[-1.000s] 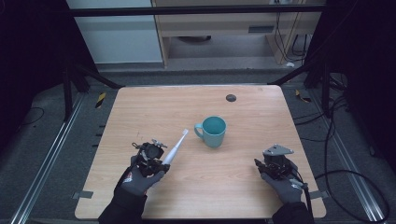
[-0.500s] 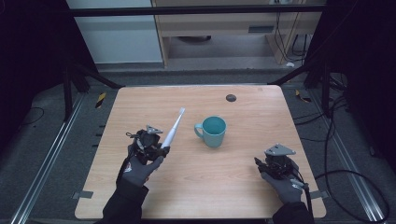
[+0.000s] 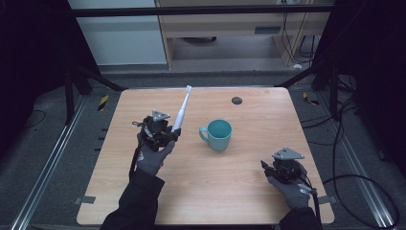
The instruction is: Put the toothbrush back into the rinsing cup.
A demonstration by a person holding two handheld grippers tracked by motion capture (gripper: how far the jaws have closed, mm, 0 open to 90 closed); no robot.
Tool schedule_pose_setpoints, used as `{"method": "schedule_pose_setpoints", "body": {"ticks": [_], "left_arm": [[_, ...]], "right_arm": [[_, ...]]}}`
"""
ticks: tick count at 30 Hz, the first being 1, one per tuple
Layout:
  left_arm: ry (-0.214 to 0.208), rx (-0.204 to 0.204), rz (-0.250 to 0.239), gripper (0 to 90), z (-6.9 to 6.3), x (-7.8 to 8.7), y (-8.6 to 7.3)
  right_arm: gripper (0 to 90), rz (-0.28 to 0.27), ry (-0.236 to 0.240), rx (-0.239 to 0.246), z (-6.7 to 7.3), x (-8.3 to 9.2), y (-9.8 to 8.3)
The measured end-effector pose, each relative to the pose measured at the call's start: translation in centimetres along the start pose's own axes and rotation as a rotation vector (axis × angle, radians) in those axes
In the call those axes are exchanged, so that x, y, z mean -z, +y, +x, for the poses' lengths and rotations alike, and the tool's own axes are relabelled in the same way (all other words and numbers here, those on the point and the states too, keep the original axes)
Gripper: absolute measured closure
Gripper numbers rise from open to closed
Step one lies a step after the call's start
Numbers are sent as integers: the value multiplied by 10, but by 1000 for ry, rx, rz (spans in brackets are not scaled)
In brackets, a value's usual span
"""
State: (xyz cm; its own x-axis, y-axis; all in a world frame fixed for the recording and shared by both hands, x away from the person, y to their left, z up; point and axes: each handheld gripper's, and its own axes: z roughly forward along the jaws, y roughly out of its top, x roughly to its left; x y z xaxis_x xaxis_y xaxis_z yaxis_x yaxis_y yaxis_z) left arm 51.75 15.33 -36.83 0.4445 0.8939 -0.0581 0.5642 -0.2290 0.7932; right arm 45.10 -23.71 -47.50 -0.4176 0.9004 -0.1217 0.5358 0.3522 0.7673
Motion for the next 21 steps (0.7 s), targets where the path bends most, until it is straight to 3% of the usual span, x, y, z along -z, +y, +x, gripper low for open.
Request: {"method": "schedule_pose_setpoints", "body": {"ticks": [5,21], "left_arm": [[-12,17,-43,656,-6,-10,12],[-33,18,-180,656,-41,-45,41]], "right_arm": [[435,-15,-4,-8,-1,0,0],[423,-40,-11,-8,-2,1,0]]}}
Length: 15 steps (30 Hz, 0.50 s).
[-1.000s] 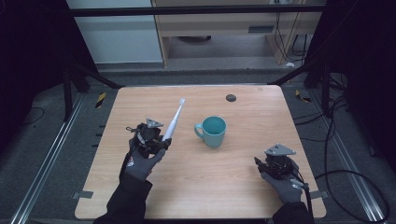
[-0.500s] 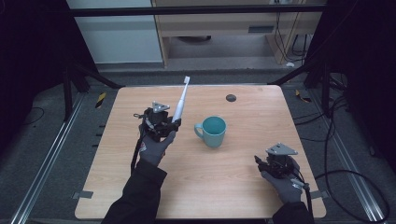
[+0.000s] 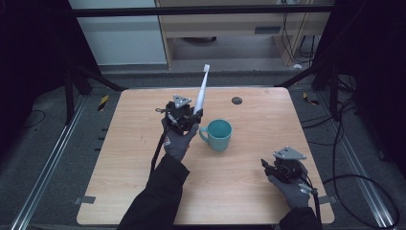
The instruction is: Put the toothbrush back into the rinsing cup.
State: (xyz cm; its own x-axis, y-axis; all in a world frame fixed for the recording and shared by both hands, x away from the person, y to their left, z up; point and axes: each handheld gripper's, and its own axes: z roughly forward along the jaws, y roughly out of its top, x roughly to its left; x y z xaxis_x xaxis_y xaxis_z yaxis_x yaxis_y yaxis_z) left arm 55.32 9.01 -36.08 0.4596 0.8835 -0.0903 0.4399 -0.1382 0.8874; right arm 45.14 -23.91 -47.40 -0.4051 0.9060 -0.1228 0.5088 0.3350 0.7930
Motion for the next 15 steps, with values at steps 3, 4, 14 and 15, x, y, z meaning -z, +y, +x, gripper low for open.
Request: {"method": "schedule_pose_setpoints", "body": {"ticks": [3,4,14,15], "left_arm": [[-5,-9,-20,656,-8,-6,3],[-5,-11,-26,656,-11,-7,4],[-36,1,-59,656,-29,-24,8],[-40,2,-60,656,-30,-26,8]], "right_arm": [[423,0,2,-3,0,0,0],[423,0,2,-2,0,0,0],[420,-3,1,-1,0,-1,0],[420,-4,1,-1,0,-1,0]]}}
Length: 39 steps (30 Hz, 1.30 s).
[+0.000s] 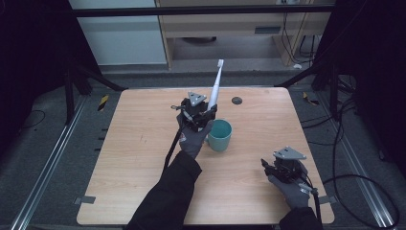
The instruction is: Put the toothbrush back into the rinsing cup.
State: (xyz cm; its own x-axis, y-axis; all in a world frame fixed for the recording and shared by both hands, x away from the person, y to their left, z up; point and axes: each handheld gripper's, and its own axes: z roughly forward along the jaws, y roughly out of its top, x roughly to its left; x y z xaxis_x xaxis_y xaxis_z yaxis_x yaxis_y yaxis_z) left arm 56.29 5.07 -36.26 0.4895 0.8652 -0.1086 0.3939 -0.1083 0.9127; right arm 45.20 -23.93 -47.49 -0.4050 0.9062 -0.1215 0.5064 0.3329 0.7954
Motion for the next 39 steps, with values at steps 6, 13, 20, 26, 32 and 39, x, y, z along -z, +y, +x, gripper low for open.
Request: {"method": "schedule_pose_setpoints", "body": {"ticks": [6,13,20,26,32,39], "left_arm": [[-11,0,-3,656,-7,-11,-1],[-16,-2,-2,656,-12,-22,-6],[-3,-17,-7,656,-16,-31,-15],[-7,-26,5,656,-18,-37,-26],[-20,-39,23,656,-19,-43,-37],[-20,-51,36,655,-20,-48,-47]], "right_arm": [[419,0,3,1,0,0,0],[420,1,-1,-1,-1,0,0],[420,2,-2,3,0,0,-1],[421,3,0,8,0,-1,-1],[421,3,3,10,1,-2,-1],[419,7,2,11,1,-2,-1]]}}
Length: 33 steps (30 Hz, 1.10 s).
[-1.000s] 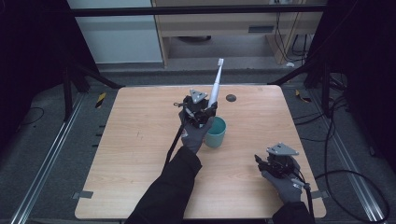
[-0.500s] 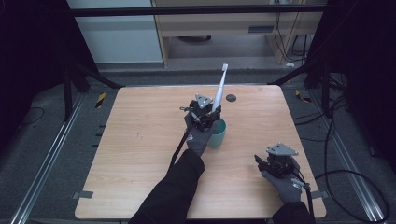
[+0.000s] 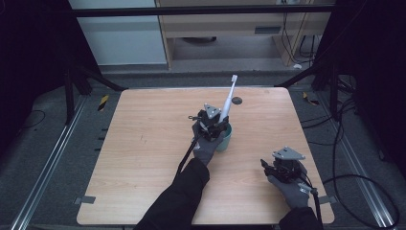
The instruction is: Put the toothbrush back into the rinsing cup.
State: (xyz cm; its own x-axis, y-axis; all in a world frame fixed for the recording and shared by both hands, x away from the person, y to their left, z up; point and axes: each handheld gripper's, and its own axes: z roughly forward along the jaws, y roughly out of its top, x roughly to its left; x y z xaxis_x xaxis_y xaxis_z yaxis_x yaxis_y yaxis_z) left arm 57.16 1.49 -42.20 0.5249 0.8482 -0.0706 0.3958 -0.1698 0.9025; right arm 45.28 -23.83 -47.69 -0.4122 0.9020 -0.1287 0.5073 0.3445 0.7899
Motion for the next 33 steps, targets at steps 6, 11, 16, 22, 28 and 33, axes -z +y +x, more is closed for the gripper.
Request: {"method": "schedule_pose_setpoints", "body": {"ticks": [6,11,16,22,28,33], "left_arm": [[-6,-21,22,654,-1,-4,-10],[-2,-35,28,650,-2,-3,-12],[-13,-22,17,604,0,-3,-13],[-53,-46,-20,470,-1,7,-16],[-72,-74,-64,405,1,36,-13],[-131,-101,-73,347,13,68,-10]], "right_arm": [[415,2,0,10,0,-1,0],[411,3,0,11,1,-1,0],[409,2,-1,13,2,-1,0],[404,5,-5,13,1,-1,0],[376,-9,-23,3,-1,1,1],[333,-21,-33,-12,-3,2,0]]}}
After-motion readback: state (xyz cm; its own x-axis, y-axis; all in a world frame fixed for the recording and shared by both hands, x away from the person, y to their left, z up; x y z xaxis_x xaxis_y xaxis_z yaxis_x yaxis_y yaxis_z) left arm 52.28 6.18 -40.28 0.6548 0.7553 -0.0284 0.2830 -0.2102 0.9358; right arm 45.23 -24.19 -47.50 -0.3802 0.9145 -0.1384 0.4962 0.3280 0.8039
